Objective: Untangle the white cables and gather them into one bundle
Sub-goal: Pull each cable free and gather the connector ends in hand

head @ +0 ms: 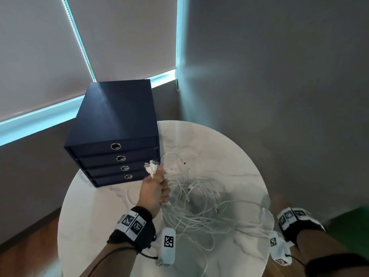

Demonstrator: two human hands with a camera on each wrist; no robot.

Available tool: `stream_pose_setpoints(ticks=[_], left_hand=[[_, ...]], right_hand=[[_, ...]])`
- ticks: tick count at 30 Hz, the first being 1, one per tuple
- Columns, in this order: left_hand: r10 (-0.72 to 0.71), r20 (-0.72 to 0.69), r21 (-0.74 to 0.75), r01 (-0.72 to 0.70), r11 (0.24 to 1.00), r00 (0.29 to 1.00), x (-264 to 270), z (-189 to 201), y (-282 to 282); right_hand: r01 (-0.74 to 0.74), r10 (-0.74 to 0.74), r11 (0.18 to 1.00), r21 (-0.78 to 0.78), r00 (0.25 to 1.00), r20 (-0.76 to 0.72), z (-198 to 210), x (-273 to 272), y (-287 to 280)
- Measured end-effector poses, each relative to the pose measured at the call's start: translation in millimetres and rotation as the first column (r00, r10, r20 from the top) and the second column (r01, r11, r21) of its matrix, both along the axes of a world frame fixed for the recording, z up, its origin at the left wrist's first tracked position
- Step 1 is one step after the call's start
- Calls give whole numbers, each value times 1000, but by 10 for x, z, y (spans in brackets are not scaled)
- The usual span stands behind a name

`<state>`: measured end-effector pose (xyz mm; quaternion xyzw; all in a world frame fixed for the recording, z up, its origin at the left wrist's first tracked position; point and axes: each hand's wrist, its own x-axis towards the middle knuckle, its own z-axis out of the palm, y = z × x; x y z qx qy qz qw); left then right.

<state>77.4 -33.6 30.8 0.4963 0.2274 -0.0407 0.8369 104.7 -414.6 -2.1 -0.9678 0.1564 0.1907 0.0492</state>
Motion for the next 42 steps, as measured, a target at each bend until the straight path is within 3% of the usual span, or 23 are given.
stream_pose_setpoints(ticks=[2, 3, 5, 6, 8, 9, 12, 16, 19, 22, 26, 29, 31, 35, 38, 42], left_hand=[[-3, 22, -16, 3, 1000, 1000, -19, -37, -132], [6, 30, -23, -5, 1000, 1000, -22, -50, -199], [31, 44, -38, -29, 999, 999, -16, -54, -327], [49, 50, -48, -47, 998, 998, -2, -49, -376], [104, 46, -66, -101, 993, 994, 41, -40, -419], [133, 42, -65, -130, 989, 990, 74, -47, -406], [192, 14, -58, -191, 980, 981, 113, -90, -247], [239, -56, -49, -242, 969, 969, 21, -194, 38], [190, -98, 44, -187, 981, 977, -81, -307, 118], [89, -136, 128, -72, 989, 987, -203, -459, 81], [-17, -170, 264, 62, 963, 985, -293, -596, -82], [10, -188, 295, 47, 954, 982, -291, -634, -131], [39, -192, 273, 15, 962, 981, -280, -659, -135], [71, -189, 258, -20, 966, 979, -277, -669, -131], [67, -188, 260, -16, 965, 980, -282, -675, -139], [45, -176, 254, 1, 967, 983, -308, -663, -130]], right_hand=[[-81, 36, 964, 254, 984, 177, 8, 213, 291], [-159, 64, 891, 426, 971, 229, 59, 229, 519], [-335, 178, 647, 685, 940, 291, 266, 64, 1156], [-379, 276, 574, 726, 924, 265, 258, -42, 1382], [-460, 500, 531, 712, 848, 175, 289, -286, 1828], [-478, 550, 537, 695, 823, 141, 233, -359, 1945], [-484, 513, 605, 632, 844, 156, 28, -362, 1871], [-477, 500, 807, 348, 865, 26, -238, -272, 1196], [-362, 378, 910, 202, 925, -43, -444, -305, 634], [-260, 266, 962, 87, 962, -66, -567, -314, 254], [-196, 214, 972, 132, 966, -145, -544, -155, 105], [-258, 319, 940, 225, 897, -306, -312, -16, 247], [-309, 388, 912, 271, 864, -321, -129, 114, 411], [-257, 347, 832, 492, 932, -100, 45, 479, 756], [-280, 288, 818, 503, 956, 64, 22, 673, 1079], [-260, 264, 836, 483, 963, 62, -170, 785, 1480]])
